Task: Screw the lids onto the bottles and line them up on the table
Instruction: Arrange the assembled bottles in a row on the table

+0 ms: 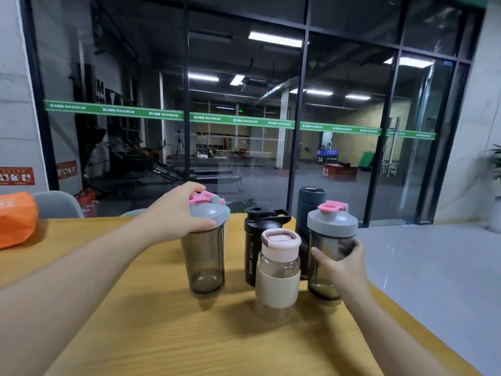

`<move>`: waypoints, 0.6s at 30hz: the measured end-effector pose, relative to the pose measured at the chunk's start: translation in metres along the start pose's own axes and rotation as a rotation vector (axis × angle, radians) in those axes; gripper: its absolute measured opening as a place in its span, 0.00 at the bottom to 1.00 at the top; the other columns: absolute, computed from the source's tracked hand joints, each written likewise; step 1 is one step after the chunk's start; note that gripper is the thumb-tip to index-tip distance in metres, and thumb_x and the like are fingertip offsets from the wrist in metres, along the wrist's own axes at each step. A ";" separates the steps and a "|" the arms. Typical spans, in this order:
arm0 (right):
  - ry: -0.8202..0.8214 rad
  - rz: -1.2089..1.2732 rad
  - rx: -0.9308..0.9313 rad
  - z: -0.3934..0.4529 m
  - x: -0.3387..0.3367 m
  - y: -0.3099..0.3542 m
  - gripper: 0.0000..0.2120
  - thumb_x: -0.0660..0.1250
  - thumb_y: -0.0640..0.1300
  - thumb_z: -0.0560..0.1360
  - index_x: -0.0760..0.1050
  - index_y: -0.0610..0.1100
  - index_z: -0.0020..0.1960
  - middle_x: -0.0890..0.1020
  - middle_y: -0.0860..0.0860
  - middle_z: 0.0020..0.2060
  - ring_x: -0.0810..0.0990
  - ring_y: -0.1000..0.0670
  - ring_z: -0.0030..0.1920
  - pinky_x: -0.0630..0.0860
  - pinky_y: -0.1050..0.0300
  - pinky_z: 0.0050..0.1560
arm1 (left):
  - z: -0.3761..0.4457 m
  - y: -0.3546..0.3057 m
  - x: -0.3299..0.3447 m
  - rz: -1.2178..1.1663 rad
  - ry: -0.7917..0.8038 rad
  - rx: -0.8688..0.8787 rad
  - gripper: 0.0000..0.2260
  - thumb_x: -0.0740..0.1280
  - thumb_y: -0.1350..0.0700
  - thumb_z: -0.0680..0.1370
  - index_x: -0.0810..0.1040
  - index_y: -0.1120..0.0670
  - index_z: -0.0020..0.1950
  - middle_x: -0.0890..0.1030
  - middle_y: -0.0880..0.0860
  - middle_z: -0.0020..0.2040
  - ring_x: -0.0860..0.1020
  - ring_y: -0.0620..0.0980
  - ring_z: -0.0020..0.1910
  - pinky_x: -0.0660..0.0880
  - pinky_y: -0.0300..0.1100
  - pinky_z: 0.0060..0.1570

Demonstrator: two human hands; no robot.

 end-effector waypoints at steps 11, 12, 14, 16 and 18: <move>0.006 -0.079 0.043 -0.002 0.005 -0.015 0.37 0.78 0.48 0.66 0.60 0.44 0.66 0.71 0.48 0.61 0.70 0.49 0.63 0.67 0.55 0.59 | -0.014 -0.019 -0.007 -0.016 0.066 0.060 0.34 0.76 0.45 0.67 0.67 0.45 0.69 0.73 0.45 0.64 0.72 0.45 0.59 0.70 0.41 0.56; 0.006 -0.082 0.044 -0.001 0.005 -0.015 0.37 0.78 0.49 0.66 0.60 0.44 0.66 0.71 0.48 0.61 0.70 0.48 0.63 0.67 0.55 0.59 | -0.016 -0.021 -0.007 -0.011 0.072 0.069 0.33 0.76 0.45 0.67 0.67 0.45 0.69 0.72 0.44 0.64 0.72 0.45 0.59 0.69 0.40 0.55; 0.004 -0.088 0.043 -0.001 0.005 -0.015 0.37 0.78 0.49 0.66 0.60 0.43 0.66 0.71 0.47 0.62 0.70 0.47 0.64 0.68 0.55 0.59 | -0.020 -0.026 -0.008 -0.011 0.082 0.086 0.33 0.76 0.45 0.67 0.67 0.44 0.69 0.72 0.43 0.63 0.71 0.44 0.59 0.68 0.39 0.54; 0.005 -0.097 0.045 -0.001 0.005 -0.016 0.37 0.78 0.48 0.66 0.60 0.43 0.66 0.71 0.45 0.63 0.70 0.46 0.64 0.68 0.54 0.59 | -0.023 -0.031 -0.008 -0.028 0.087 0.098 0.33 0.76 0.45 0.67 0.67 0.44 0.69 0.72 0.41 0.62 0.70 0.42 0.59 0.67 0.39 0.54; 0.007 -0.103 0.048 -0.002 0.005 -0.018 0.39 0.79 0.48 0.65 0.60 0.43 0.66 0.71 0.45 0.64 0.70 0.46 0.65 0.67 0.54 0.60 | -0.026 -0.037 -0.008 -0.032 0.090 0.113 0.32 0.76 0.45 0.67 0.67 0.44 0.69 0.71 0.40 0.61 0.70 0.41 0.58 0.67 0.39 0.54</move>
Point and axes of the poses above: each hand's wrist, its own z-axis towards the middle knuckle, its own x-axis out of the palm, y = z × x, the point moved 8 cm from there along z, towards the middle knuckle
